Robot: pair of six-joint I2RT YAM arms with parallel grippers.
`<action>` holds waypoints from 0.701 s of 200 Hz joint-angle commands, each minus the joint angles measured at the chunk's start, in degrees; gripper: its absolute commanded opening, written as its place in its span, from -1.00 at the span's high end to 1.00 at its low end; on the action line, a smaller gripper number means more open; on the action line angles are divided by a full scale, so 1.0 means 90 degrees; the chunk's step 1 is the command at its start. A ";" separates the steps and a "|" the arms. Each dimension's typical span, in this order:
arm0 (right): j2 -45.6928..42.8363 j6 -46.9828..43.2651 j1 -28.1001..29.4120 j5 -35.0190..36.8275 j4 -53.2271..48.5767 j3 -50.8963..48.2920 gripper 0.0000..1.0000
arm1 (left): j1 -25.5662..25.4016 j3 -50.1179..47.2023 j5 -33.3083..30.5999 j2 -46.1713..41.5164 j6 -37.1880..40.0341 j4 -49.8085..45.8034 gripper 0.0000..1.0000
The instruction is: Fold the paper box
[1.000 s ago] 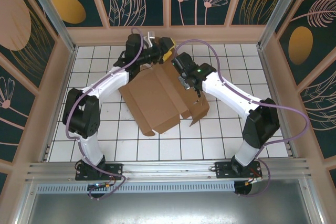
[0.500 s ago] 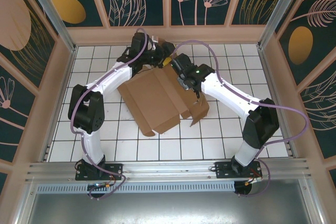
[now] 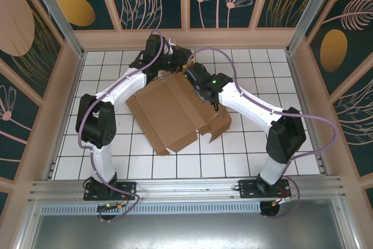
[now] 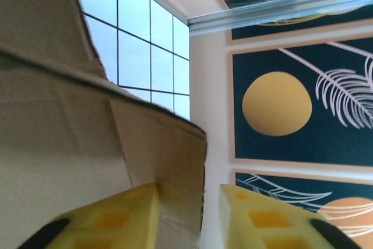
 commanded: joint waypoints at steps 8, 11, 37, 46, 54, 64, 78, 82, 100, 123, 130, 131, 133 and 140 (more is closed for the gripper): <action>0.0053 -0.0009 0.0057 0.0243 0.0110 0.0084 1.00 | 0.0015 -0.0169 0.0154 0.0033 0.0143 0.0159 0.62; 0.0053 -0.0009 0.0055 0.0251 0.0110 0.0084 1.00 | 0.0011 -0.0191 0.0152 0.0032 0.0154 0.0171 0.64; 0.0002 -0.0019 0.0056 0.0263 0.0120 0.0074 0.96 | 0.0014 -0.0372 0.0192 0.0012 0.0227 0.0260 0.79; -0.0024 -0.0019 0.0055 0.0263 0.0119 0.0057 0.90 | 0.0018 -0.0423 0.0215 -0.0002 0.0244 0.0306 0.83; -0.0032 -0.0019 0.0056 0.0262 0.0120 0.0037 0.81 | 0.0026 -0.0471 0.0234 0.0003 0.0237 0.0361 0.84; -0.0073 0.0013 0.0047 0.0253 0.0115 0.0016 0.67 | 0.0023 -0.0521 0.0262 0.0002 0.0227 0.0443 0.87; -0.0117 0.0044 0.0037 0.0241 0.0100 0.0005 0.40 | 0.0020 -0.0616 0.0360 0.0010 0.0155 0.0634 0.90; -0.0142 0.0049 0.0037 0.0222 0.0092 0.0010 0.34 | 0.0020 -0.0646 0.0400 0.0019 0.0125 0.0707 0.90; -0.0298 0.0088 0.0047 -0.0022 0.0086 0.0042 0.06 | 0.0020 -0.0748 0.0488 0.0032 0.0067 0.0901 0.93; -0.0710 0.0167 0.0029 -0.0676 0.0200 0.0027 -0.21 | 0.0028 -0.0858 0.0630 0.0020 0.0157 0.1061 0.95; -0.0861 0.0235 -0.0018 -0.0935 0.0247 0.0018 -0.27 | 0.0031 -0.0916 0.0662 -0.0003 0.0203 0.1120 0.94; -0.0888 0.0245 -0.0025 -0.0986 0.0252 0.0016 -0.28 | 0.0030 -0.0932 0.0673 -0.0005 0.0209 0.1131 0.95; -0.0940 0.0272 -0.0049 -0.1067 0.0260 0.0011 -0.29 | 0.0030 -0.0953 0.0680 -0.0018 0.0221 0.1143 0.95; -0.1106 0.0401 -0.0171 -0.1403 0.0302 -0.0004 -0.32 | 0.0030 -0.1067 0.0720 -0.0049 0.0266 0.1241 0.94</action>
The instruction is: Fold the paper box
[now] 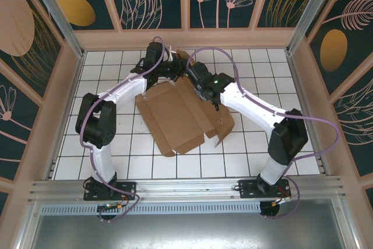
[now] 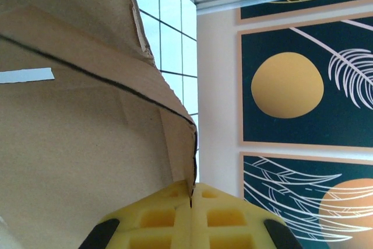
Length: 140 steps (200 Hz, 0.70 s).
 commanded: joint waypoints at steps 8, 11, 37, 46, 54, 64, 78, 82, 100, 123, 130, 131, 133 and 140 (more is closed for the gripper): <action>-0.0971 0.0533 -0.0353 -0.1374 0.0273 -0.0014 -0.31 | 0.0002 -0.0390 0.0350 -0.0100 0.0210 0.0686 0.94; -0.1032 0.0603 -0.0446 -0.1588 0.0292 -0.0030 -0.32 | 0.0007 -0.0460 0.0371 -0.0128 0.0213 0.0772 0.94; -0.1568 0.1310 -0.1405 -0.3691 0.0671 -0.0556 -0.30 | 0.0015 -0.1105 0.0639 -0.0326 0.0164 0.1578 0.93; -0.1705 0.1480 -0.1731 -0.4145 0.0798 -0.0832 -0.30 | 0.0016 -0.1271 0.0699 -0.0370 0.0158 0.1789 0.93; -0.1752 0.1600 -0.1890 -0.4370 0.0849 -0.1034 -0.30 | 0.0023 -0.1413 0.0709 -0.0407 0.0181 0.1943 0.92; -0.1761 0.1696 -0.2042 -0.4631 0.0861 -0.1234 -0.31 | 0.0032 -0.1567 0.0718 -0.0432 0.0183 0.2108 0.91; -0.1723 0.1802 -0.2143 -0.4936 0.0900 -0.1489 -0.32 | 0.0037 -0.1772 0.0812 -0.0427 0.0095 0.2438 0.91; -0.1718 0.1828 -0.2162 -0.5046 0.0926 -0.1544 -0.33 | 0.0035 -0.1819 0.0854 -0.0435 0.0070 0.2546 0.92; -0.1646 0.1937 -0.2170 -0.5470 0.1062 -0.1744 -0.35 | 0.0036 -0.2024 0.0963 -0.0450 -0.0037 0.2953 0.92; -0.1548 0.2021 -0.2175 -0.5554 0.1189 -0.1924 -0.35 | 0.0035 -0.2114 0.1028 -0.0462 -0.0031 0.3095 0.92; -0.1528 0.2022 -0.2172 -0.5543 0.1225 -0.1973 -0.33 | 0.0044 -0.2142 0.1047 -0.0463 -0.0032 0.3131 0.93; -0.1526 0.2022 -0.2174 -0.5543 0.1230 -0.1980 -0.33 | 0.0045 -0.2144 0.1054 -0.0469 -0.0037 0.3140 0.93; -0.1527 0.2030 -0.2175 -0.5543 0.1247 -0.1995 -0.32 | 0.0050 -0.2150 0.1056 -0.0474 -0.0038 0.3159 0.93; -0.1504 0.2033 -0.2166 -0.5557 0.1264 -0.2015 -0.27 | 0.0059 -0.2188 0.1089 -0.0484 -0.0040 0.3222 0.94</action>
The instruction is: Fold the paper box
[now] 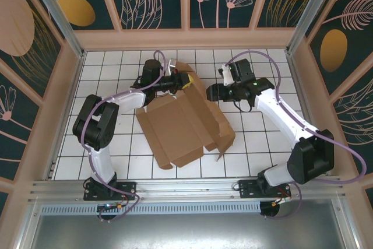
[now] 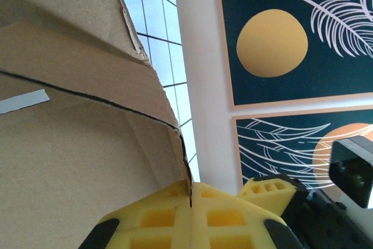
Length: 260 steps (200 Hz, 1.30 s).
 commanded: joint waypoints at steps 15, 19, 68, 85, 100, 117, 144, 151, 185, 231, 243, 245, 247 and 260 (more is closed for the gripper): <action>0.0105 0.0199 0.0006 -0.0430 0.0367 -0.0132 -0.19 | 0.0086 -0.0198 0.0277 -0.0271 -0.0002 0.0721 0.95; 0.0119 0.0199 0.0018 -0.0440 0.0368 -0.0132 -0.17 | 0.0097 -0.0213 0.0290 -0.0279 -0.0009 0.0740 0.95; 0.0217 0.0133 0.0482 -0.0180 0.0351 -0.0162 -0.04 | 0.0223 -0.0703 0.0577 -0.0283 -0.0329 0.1531 1.00; 0.0297 0.0083 0.0670 0.0006 0.0284 -0.0158 -0.04 | 0.0253 -0.0863 0.0722 -0.0194 -0.0501 0.1889 1.00; 0.0341 0.0057 0.0840 0.0184 0.0256 -0.0175 -0.02 | 0.0273 -0.0951 0.0765 -0.0178 -0.0509 0.1963 1.00; 0.0373 0.0033 0.1017 0.0328 0.0268 -0.0238 0.03 | 0.0272 -0.0978 0.0795 -0.0185 -0.0484 0.1969 0.99; 0.0477 -0.0032 0.1272 0.0695 0.0175 -0.0249 0.11 | 0.0274 -0.0959 0.0815 -0.0225 -0.0464 0.1889 0.76; 0.0477 -0.0036 0.1291 0.0737 0.0169 -0.0249 0.13 | 0.0275 -0.0958 0.0816 -0.0269 -0.0438 0.1814 0.62; 0.0392 -0.0048 0.1297 0.0824 0.0191 -0.0268 0.16 | 0.0280 -0.1010 0.0705 -0.0648 -0.0211 0.1367 0.20; 0.0358 0.0003 0.1294 0.0763 0.0271 -0.0336 0.17 | 0.0269 -0.1550 0.0592 -0.0825 -0.0646 0.1887 0.11; 0.0356 0.0011 0.1300 0.0741 0.0277 -0.0346 0.17 | 0.0269 -0.1656 0.0598 -0.0794 -0.0754 0.2057 0.09; 0.0358 0.0013 0.1300 0.0741 0.0277 -0.0346 0.17 | 0.0266 -0.1679 0.0594 -0.0791 -0.0765 0.2076 0.08; 0.0356 0.0013 0.1298 0.0741 0.0276 -0.0346 0.17 | 0.0265 -0.1697 0.0588 -0.0788 -0.0772 0.2084 0.08; 0.0364 0.0013 0.1295 0.0732 0.0277 -0.0348 0.17 | 0.0251 -0.1775 0.0544 -0.0787 -0.0777 0.2086 0.07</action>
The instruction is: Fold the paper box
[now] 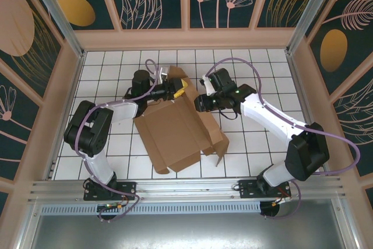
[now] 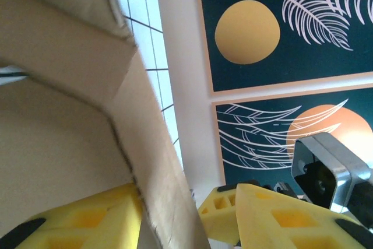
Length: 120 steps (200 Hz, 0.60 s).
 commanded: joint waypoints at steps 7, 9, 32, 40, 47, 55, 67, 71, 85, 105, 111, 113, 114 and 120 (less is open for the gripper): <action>0.0058 -0.0062 0.0015 0.0131 -0.0097 -0.0159 0.17 | -0.0027 -0.0188 0.0019 -0.0149 -0.0170 0.0514 0.07; 0.0056 -0.0057 0.0018 0.0131 -0.0095 -0.0159 0.18 | -0.0029 -0.0197 0.0013 -0.0148 -0.0177 0.0519 0.07; 0.0074 -0.0041 0.0023 0.0093 -0.0093 -0.0159 0.18 | -0.0129 -0.0271 -0.0001 -0.0138 -0.0268 0.0667 0.06; 0.0073 -0.0040 0.0024 0.0092 -0.0097 -0.0151 0.19 | -0.0186 -0.0253 -0.0001 -0.0114 -0.0283 0.0681 0.06; 0.0059 -0.0045 0.0025 0.0082 -0.0092 -0.0150 0.19 | -0.0229 -0.0242 -0.0003 -0.0091 -0.0277 0.0681 0.06; 0.0057 -0.0042 0.0032 0.0073 -0.0095 -0.0150 0.20 | -0.0294 -0.0216 -0.0019 -0.0061 -0.0276 0.0691 0.07; 0.0071 -0.0045 0.0040 0.0065 -0.0095 -0.0142 0.21 | -0.0360 -0.0211 -0.0052 -0.0016 -0.0312 0.0744 0.11; 0.0073 -0.0045 0.0037 0.0064 -0.0107 -0.0140 0.21 | -0.0378 -0.0210 -0.0075 -0.0010 -0.0337 0.0779 0.12; 0.0068 -0.0055 0.0035 0.0054 -0.0120 -0.0121 0.24 | -0.0402 -0.0230 -0.0088 0.0048 -0.0433 0.0952 0.22; 0.0050 -0.0073 0.0039 0.0028 -0.0136 -0.0111 0.25 | -0.0410 -0.0271 -0.0088 0.0122 -0.0586 0.1203 0.32; 0.0047 -0.0076 0.0037 0.0016 -0.0132 -0.0113 0.25 | -0.0410 -0.0271 -0.0087 0.0160 -0.0625 0.1257 0.34; 0.0041 -0.0075 0.0041 0.0015 -0.0136 -0.0118 0.25 | -0.0415 -0.0271 -0.0086 0.0176 -0.0635 0.1272 0.34; 0.0044 -0.0075 0.0037 0.0014 -0.0136 -0.0119 0.25 | -0.0418 -0.0271 -0.0088 0.0184 -0.0641 0.1279 0.34; 0.0045 -0.0084 0.0036 0.0005 -0.0135 -0.0128 0.25 | -0.0410 -0.0264 -0.0085 0.0215 -0.0678 0.1310 0.35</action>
